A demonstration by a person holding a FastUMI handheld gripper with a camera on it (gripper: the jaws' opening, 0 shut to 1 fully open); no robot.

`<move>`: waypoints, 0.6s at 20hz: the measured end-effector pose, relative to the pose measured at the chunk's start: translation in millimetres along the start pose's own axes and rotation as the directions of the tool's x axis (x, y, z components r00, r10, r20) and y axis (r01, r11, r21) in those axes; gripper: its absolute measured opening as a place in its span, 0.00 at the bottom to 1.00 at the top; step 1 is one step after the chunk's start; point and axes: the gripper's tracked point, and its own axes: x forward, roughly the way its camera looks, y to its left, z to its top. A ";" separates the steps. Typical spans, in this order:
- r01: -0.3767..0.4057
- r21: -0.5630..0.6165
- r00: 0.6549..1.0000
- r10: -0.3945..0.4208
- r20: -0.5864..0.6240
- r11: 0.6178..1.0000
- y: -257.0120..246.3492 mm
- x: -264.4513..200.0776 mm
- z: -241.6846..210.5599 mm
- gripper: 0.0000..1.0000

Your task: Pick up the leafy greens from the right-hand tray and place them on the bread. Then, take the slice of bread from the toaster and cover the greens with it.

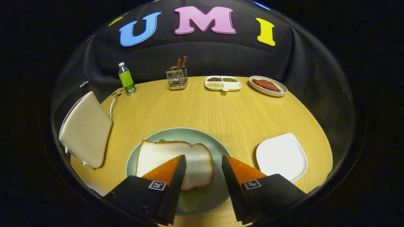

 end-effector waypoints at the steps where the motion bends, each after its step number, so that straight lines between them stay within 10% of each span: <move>1: 0.010 -0.012 1.000 -0.009 0.008 1.000 -3.3 -0.1 1.8 0.77; 4: 0.014 -0.026 1.000 -0.013 0.026 1.000 -9.4 -5.2 9.0 1.00; 12: -0.053 -0.114 0.973 0.076 0.216 0.992 -12.6 -60.9 92.9 1.00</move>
